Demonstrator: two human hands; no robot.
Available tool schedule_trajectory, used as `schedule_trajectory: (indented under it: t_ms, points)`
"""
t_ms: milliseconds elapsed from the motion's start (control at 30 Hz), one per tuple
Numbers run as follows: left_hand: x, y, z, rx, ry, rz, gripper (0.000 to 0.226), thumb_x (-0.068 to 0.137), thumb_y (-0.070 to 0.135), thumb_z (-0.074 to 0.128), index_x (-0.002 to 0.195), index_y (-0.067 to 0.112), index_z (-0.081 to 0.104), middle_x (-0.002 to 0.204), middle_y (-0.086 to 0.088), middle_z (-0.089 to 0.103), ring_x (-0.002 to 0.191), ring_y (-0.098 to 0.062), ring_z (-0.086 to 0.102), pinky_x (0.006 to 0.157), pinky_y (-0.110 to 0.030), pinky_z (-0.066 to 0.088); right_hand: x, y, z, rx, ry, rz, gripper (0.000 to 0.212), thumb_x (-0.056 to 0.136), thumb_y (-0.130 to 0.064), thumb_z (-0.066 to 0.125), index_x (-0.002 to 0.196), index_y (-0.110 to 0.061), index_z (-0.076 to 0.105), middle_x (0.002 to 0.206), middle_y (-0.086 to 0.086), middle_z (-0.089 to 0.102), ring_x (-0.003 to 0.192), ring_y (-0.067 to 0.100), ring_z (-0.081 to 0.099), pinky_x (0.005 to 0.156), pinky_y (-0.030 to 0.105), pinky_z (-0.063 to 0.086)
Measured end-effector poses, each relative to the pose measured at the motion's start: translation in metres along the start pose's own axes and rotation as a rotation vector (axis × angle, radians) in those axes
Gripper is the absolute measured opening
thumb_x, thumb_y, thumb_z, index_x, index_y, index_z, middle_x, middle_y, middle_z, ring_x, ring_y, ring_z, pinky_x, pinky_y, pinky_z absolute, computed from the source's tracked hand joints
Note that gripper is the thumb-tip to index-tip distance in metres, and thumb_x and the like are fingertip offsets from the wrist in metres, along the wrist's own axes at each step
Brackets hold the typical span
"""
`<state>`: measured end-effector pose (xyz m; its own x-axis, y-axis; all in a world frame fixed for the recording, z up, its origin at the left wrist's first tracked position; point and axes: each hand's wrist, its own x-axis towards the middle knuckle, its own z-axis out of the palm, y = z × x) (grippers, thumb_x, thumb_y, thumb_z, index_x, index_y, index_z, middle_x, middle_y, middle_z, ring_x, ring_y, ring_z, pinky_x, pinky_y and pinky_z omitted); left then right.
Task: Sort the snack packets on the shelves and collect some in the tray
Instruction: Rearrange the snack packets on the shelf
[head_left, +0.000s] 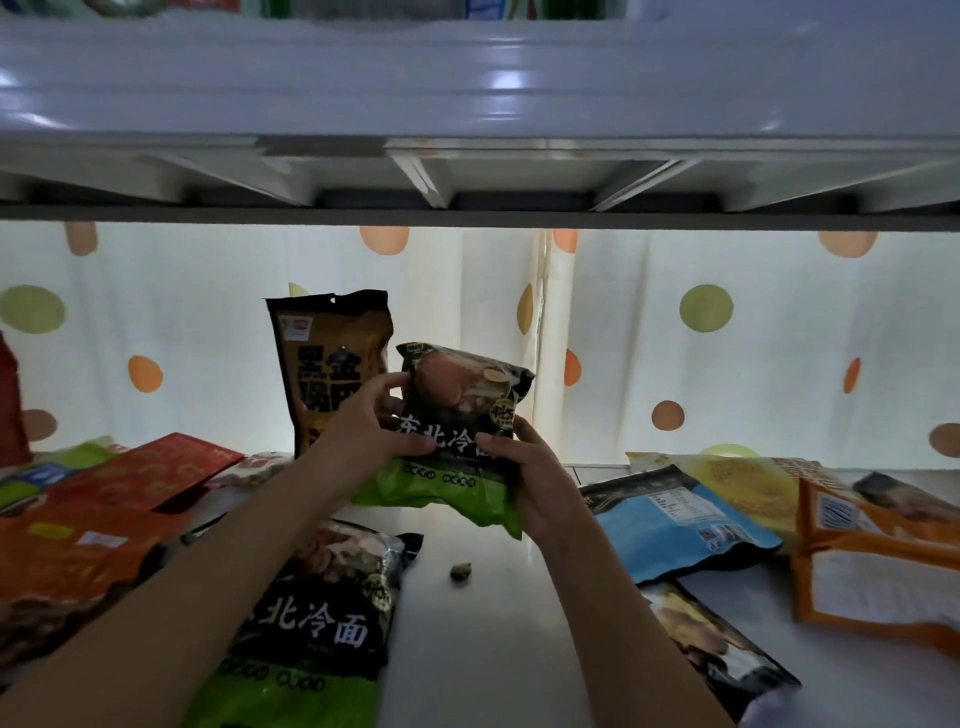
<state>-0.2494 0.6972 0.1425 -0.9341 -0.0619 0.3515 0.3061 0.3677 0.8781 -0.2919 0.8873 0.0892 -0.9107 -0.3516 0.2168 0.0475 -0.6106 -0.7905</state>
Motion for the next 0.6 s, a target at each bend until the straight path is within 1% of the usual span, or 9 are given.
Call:
schedule_trajectory:
  t_ms: [100, 200, 233, 267, 333, 400, 500, 567, 600]
  points:
    - [-0.017, 0.002, -0.007, -0.012, 0.057, 0.008, 0.088, 0.066, 0.014, 0.088, 0.139, 0.024, 0.04, 0.118, 0.0, 0.056, 0.097, -0.01, 0.057, 0.07, -0.02, 0.047, -0.008, -0.003, 0.009, -0.043, 0.008, -0.02, 0.071, 0.07, 0.01, 0.073, 0.135, -0.002, 0.048, 0.129, 0.031, 0.058, 0.115, 0.051, 0.058, 0.091, 0.06, 0.05]
    - [-0.032, 0.004, -0.014, -0.026, 0.095, -0.024, 0.098, 0.068, 0.025, 0.086, 0.147, 0.018, 0.029, 0.119, 0.001, 0.053, 0.104, -0.016, 0.057, 0.079, -0.029, 0.049, -0.02, -0.009, 0.02, -0.069, 0.003, -0.075, 0.071, 0.068, 0.01, 0.073, 0.134, 0.002, 0.048, 0.132, 0.035, 0.053, 0.116, 0.053, 0.056, 0.091, 0.06, 0.05]
    - [-0.039, 0.005, -0.017, -0.023, 0.075, -0.052, 0.096, 0.067, 0.033, 0.086, 0.145, 0.017, 0.033, 0.119, 0.002, 0.054, 0.107, -0.017, 0.058, 0.084, -0.032, 0.05, -0.026, -0.009, 0.025, -0.064, -0.009, -0.097, 0.073, 0.067, 0.009, 0.074, 0.135, 0.003, 0.048, 0.133, 0.035, 0.052, 0.117, 0.053, 0.055, 0.092, 0.061, 0.049]
    - [-0.045, 0.006, -0.019, -0.025, 0.035, -0.072, 0.091, 0.063, 0.041, 0.086, 0.139, 0.016, 0.043, 0.118, 0.003, 0.059, 0.108, -0.018, 0.06, 0.09, -0.036, 0.051, -0.03, -0.009, 0.03, -0.056, -0.015, -0.117, 0.075, 0.066, 0.008, 0.075, 0.135, 0.003, 0.047, 0.134, 0.036, 0.051, 0.117, 0.053, 0.054, 0.093, 0.062, 0.049]
    - [-0.058, 0.009, -0.022, -0.048, -0.054, -0.083, 0.076, 0.054, 0.051, 0.083, 0.12, 0.02, 0.062, 0.109, 0.004, 0.069, 0.1, -0.016, 0.068, 0.093, -0.039, 0.054, -0.038, -0.009, 0.039, -0.045, -0.018, -0.146, 0.076, 0.063, 0.007, 0.075, 0.134, 0.004, 0.048, 0.133, 0.036, 0.051, 0.115, 0.052, 0.055, 0.094, 0.062, 0.048]
    - [-0.072, 0.013, -0.025, -0.068, -0.092, -0.068, 0.06, 0.057, 0.049, 0.083, 0.11, 0.026, 0.066, 0.102, 0.007, 0.072, 0.092, -0.012, 0.07, 0.09, -0.034, 0.055, -0.046, -0.007, 0.049, -0.069, -0.047, -0.152, 0.075, 0.063, 0.006, 0.074, 0.134, 0.004, 0.049, 0.132, 0.035, 0.053, 0.113, 0.05, 0.057, 0.093, 0.06, 0.05]
    - [-0.087, 0.015, -0.031, -0.11, -0.1, -0.026, 0.042, 0.067, 0.038, 0.083, 0.103, 0.036, 0.062, 0.101, 0.013, 0.069, 0.092, -0.007, 0.067, 0.084, -0.028, 0.054, -0.06, -0.007, 0.059, -0.177, -0.056, -0.153, 0.065, 0.069, 0.008, 0.071, 0.131, 0.001, 0.053, 0.128, 0.032, 0.058, 0.113, 0.049, 0.059, 0.094, 0.06, 0.05]
    - [-0.097, 0.016, -0.035, -0.131, -0.104, 0.013, 0.036, 0.069, 0.034, 0.083, 0.098, 0.04, 0.061, 0.097, 0.018, 0.069, 0.088, 0.0, 0.066, 0.081, -0.024, 0.054, -0.071, -0.007, 0.067, -0.244, -0.038, -0.158, 0.063, 0.071, 0.006, 0.072, 0.131, -0.002, 0.055, 0.125, 0.03, 0.061, 0.114, 0.049, 0.059, 0.095, 0.062, 0.048]
    - [-0.101, 0.016, -0.037, -0.141, -0.097, 0.033, 0.034, 0.07, 0.032, 0.083, 0.095, 0.041, 0.061, 0.092, 0.021, 0.068, 0.083, 0.005, 0.066, 0.076, -0.019, 0.054, -0.077, -0.007, 0.07, -0.265, -0.029, -0.158, 0.063, 0.071, 0.006, 0.073, 0.131, -0.003, 0.055, 0.124, 0.029, 0.062, 0.113, 0.049, 0.06, 0.095, 0.062, 0.048]
